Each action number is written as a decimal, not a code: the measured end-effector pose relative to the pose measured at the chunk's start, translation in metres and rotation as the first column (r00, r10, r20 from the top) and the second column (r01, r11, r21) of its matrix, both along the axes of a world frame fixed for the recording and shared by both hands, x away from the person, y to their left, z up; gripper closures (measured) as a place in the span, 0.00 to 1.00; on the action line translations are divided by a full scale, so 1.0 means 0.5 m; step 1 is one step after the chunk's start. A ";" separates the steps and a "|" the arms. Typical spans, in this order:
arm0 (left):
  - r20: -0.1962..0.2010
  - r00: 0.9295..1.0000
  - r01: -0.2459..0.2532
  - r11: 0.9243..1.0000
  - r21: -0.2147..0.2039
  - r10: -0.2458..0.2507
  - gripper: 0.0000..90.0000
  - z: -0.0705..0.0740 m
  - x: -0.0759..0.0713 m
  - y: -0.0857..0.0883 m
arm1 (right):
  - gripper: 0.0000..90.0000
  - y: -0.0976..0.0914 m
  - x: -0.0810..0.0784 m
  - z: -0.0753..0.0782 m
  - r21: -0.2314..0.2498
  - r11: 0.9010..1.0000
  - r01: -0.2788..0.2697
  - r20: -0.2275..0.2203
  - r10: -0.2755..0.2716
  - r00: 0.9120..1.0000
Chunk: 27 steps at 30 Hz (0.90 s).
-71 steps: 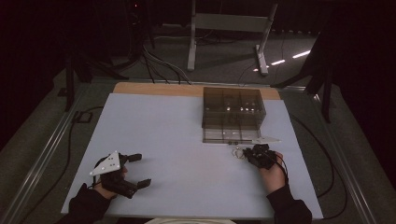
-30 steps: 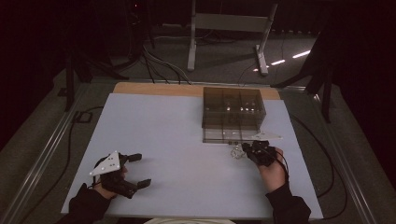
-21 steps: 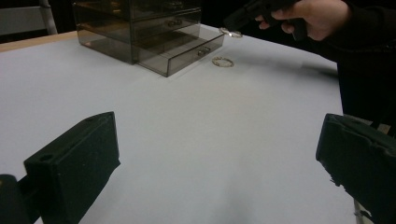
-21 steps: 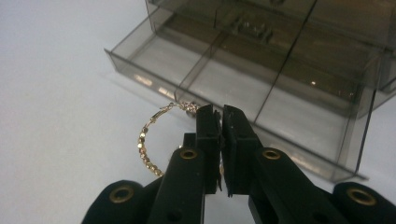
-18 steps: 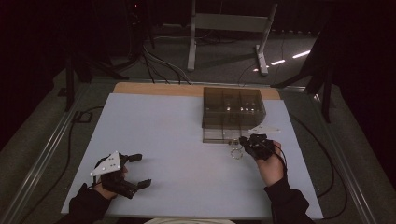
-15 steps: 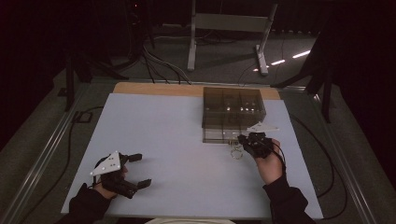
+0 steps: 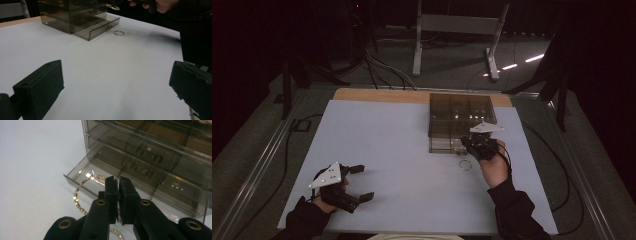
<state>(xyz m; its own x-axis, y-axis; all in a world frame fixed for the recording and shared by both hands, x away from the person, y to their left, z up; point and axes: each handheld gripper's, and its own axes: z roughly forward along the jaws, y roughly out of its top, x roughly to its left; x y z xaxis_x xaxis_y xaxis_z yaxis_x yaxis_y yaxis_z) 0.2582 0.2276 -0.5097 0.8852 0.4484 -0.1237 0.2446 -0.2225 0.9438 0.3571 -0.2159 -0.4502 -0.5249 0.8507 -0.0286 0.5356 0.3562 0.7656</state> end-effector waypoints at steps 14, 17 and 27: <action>0.000 1.000 -0.002 1.000 -0.004 0.002 0.00 0.001 0.000 0.002 | 0.96 0.034 0.043 -0.014 0.019 1.000 -0.005 -0.022 0.005 1.000; 0.002 1.000 0.000 1.000 -0.003 0.000 0.00 0.001 0.000 0.002 | 0.96 0.042 0.051 -0.024 0.015 1.000 -0.003 -0.026 0.004 1.000; 0.001 1.000 0.001 1.000 -0.001 -0.001 0.00 0.001 -0.001 0.002 | 0.96 0.054 0.083 -0.064 0.017 1.000 0.023 -0.063 -0.022 0.998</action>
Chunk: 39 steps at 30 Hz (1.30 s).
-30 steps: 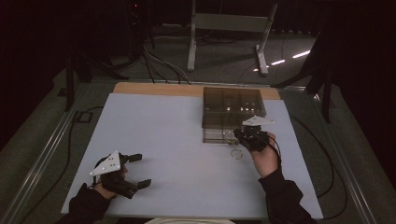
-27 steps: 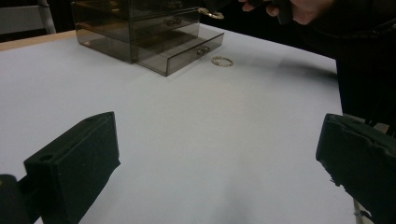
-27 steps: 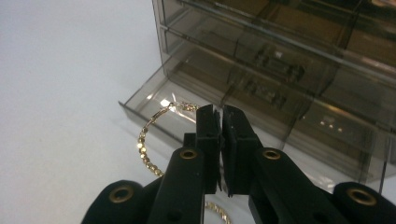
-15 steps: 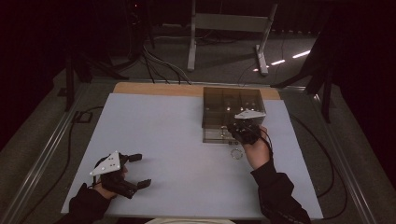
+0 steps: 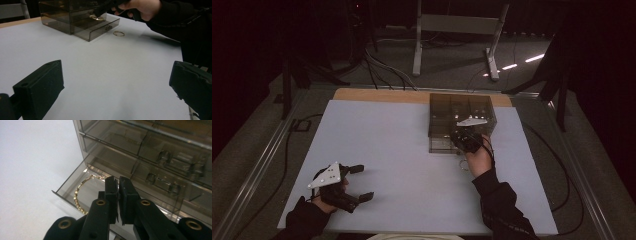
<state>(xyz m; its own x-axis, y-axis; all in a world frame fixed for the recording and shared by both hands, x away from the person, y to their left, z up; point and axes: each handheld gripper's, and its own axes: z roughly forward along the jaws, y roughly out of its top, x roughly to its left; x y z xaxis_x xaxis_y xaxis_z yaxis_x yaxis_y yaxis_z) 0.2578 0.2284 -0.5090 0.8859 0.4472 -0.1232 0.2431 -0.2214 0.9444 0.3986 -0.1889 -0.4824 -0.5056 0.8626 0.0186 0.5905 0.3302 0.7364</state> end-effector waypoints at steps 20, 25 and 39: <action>-0.002 1.000 -0.002 1.000 -0.006 0.002 0.00 0.000 0.001 0.001 | 0.95 0.024 0.027 -0.032 0.038 0.999 0.003 -0.036 -0.002 0.999; -0.001 1.000 -0.003 1.000 -0.009 0.003 0.00 0.001 0.001 0.003 | 0.77 0.030 0.030 -0.027 0.062 0.998 -0.012 -0.048 0.015 0.999; 0.002 1.000 -0.002 1.000 0.000 0.002 0.00 0.001 0.000 0.002 | 0.36 0.020 -0.009 0.025 0.113 0.993 -0.046 -0.013 0.047 0.999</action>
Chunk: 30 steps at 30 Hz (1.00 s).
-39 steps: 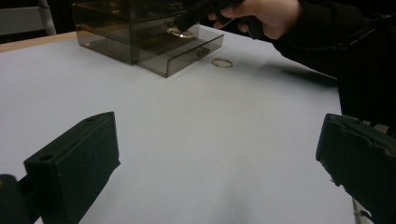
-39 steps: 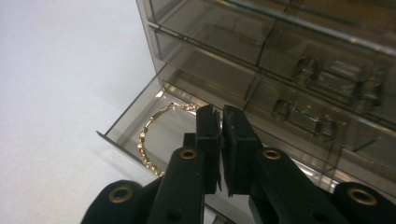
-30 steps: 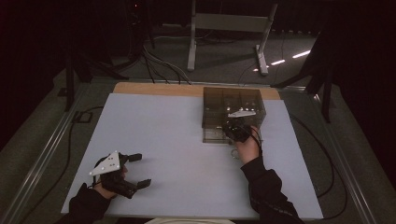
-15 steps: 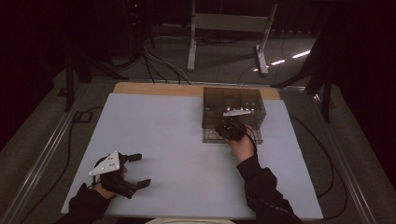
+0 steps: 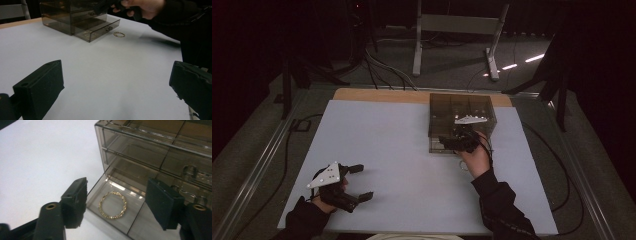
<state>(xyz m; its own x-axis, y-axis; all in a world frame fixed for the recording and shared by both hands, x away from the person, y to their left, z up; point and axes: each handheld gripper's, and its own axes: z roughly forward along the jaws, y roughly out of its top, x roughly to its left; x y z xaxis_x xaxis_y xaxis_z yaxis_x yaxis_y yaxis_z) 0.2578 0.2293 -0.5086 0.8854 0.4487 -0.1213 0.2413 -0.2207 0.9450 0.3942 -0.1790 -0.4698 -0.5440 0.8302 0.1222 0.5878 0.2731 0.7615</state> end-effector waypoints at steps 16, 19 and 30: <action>-0.002 1.000 -0.001 1.000 -0.007 0.001 0.00 0.000 0.000 0.000 | 0.14 -0.048 -0.066 0.032 0.020 0.999 -0.032 0.030 0.032 0.999; -0.004 1.000 -0.001 1.000 -0.009 0.001 0.00 0.000 0.001 -0.001 | 0.13 -0.065 -0.078 0.031 0.007 1.000 -0.022 0.028 0.022 0.999; -0.004 1.000 -0.002 1.000 -0.011 0.002 0.00 0.000 0.001 0.000 | 0.15 -0.114 -0.105 0.006 0.018 1.000 -0.005 0.008 0.005 1.000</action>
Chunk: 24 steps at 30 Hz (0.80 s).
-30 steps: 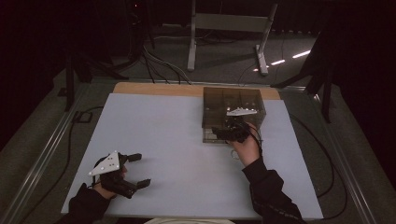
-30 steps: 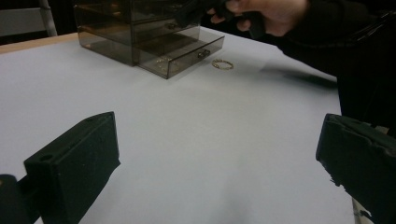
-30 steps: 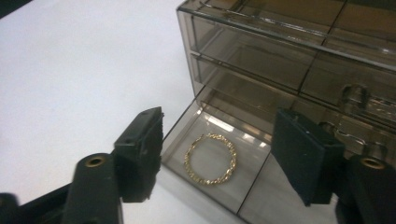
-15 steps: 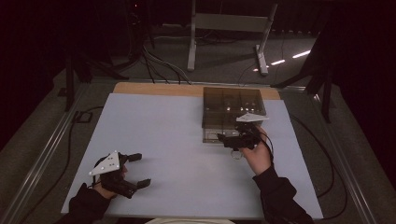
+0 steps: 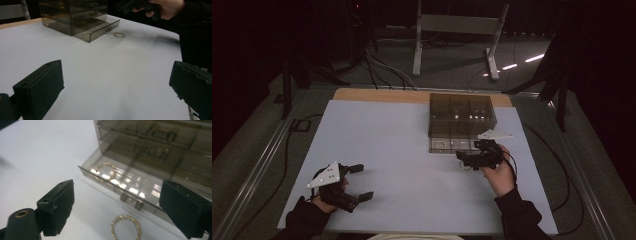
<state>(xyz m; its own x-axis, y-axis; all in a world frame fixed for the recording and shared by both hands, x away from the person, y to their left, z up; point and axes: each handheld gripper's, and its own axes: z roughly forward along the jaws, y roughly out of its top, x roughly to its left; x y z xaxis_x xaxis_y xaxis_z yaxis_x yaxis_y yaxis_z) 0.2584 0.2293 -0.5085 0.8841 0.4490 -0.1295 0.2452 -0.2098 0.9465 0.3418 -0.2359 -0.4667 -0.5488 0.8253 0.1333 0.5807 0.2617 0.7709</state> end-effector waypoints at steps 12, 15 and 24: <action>-0.004 1.000 0.001 1.000 0.000 -0.001 0.00 -0.001 0.001 -0.001 | 0.18 -0.018 -0.012 -0.040 -0.025 1.000 0.005 -0.012 -0.006 1.000; -0.004 1.000 0.002 1.000 0.001 -0.002 0.00 -0.001 0.001 -0.001 | 0.22 -0.019 -0.009 -0.054 -0.033 0.999 0.007 -0.014 -0.008 1.000; -0.003 1.000 0.003 1.000 0.002 -0.003 0.00 -0.001 0.001 0.000 | 0.55 -0.031 0.004 -0.085 -0.082 0.997 0.011 -0.040 -0.014 0.999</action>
